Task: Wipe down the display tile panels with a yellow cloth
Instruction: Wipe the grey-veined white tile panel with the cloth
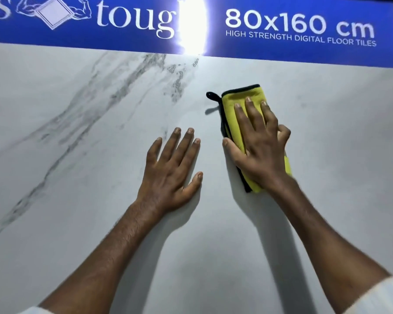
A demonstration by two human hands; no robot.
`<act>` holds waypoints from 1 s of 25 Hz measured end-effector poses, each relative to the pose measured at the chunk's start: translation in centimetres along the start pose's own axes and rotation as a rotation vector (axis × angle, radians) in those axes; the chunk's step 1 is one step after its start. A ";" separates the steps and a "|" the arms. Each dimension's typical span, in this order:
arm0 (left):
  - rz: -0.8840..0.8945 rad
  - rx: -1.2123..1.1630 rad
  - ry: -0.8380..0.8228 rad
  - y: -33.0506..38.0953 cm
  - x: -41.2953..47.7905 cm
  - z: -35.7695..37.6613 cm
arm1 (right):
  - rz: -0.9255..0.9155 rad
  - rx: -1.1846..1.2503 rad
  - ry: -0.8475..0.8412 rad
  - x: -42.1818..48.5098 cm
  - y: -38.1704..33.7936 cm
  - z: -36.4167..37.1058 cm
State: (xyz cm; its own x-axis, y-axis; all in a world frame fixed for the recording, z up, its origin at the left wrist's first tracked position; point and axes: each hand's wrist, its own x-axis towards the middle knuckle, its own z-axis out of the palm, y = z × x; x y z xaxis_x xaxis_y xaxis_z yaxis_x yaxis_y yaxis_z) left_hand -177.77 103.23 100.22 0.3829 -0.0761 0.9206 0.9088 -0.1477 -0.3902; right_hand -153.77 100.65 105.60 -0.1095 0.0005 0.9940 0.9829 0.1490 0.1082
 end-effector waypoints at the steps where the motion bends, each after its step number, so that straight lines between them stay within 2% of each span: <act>1: -0.003 0.004 -0.011 0.0 0.0 -0.1 | -0.001 0.003 -0.010 0.7 -0.2 -0.1; 6: 0.020 -0.138 -0.022 -0.2 -0.3 -1.3 | -0.008 0.058 -0.112 13.4 -1.5 -0.8; 9: 0.039 -0.162 -0.023 -1.1 -3.1 -2.4 | -0.031 0.068 -0.116 15.9 -2.2 -0.5; 13: 0.083 -0.027 -0.060 -2.5 -6.4 -1.9 | -0.130 0.041 -0.016 6.5 -3.5 0.5; 16: 0.090 0.000 -0.041 -2.5 -6.8 -1.3 | -0.245 -0.003 -0.017 -0.6 -5.2 1.1; 19: 0.085 -0.067 -0.020 -2.5 -6.9 -1.2 | -0.187 0.000 -0.023 3.2 -6.2 1.1; 23: 0.074 -0.121 -0.017 -2.6 -7.1 -1.0 | 0.009 0.047 -0.045 13.1 -8.3 1.1; 25: 0.069 -0.141 -0.016 -2.6 -7.1 -0.9 | 0.046 0.030 -0.044 13.3 -8.8 1.2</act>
State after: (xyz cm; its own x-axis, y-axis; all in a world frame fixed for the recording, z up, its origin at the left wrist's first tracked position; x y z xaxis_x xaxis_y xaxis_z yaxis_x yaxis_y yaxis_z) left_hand -183.05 103.24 94.70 0.4477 -0.0750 0.8910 0.8482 -0.2798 -0.4498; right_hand -164.03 100.55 117.89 -0.0711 0.0512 0.9962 0.9823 0.1769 0.0610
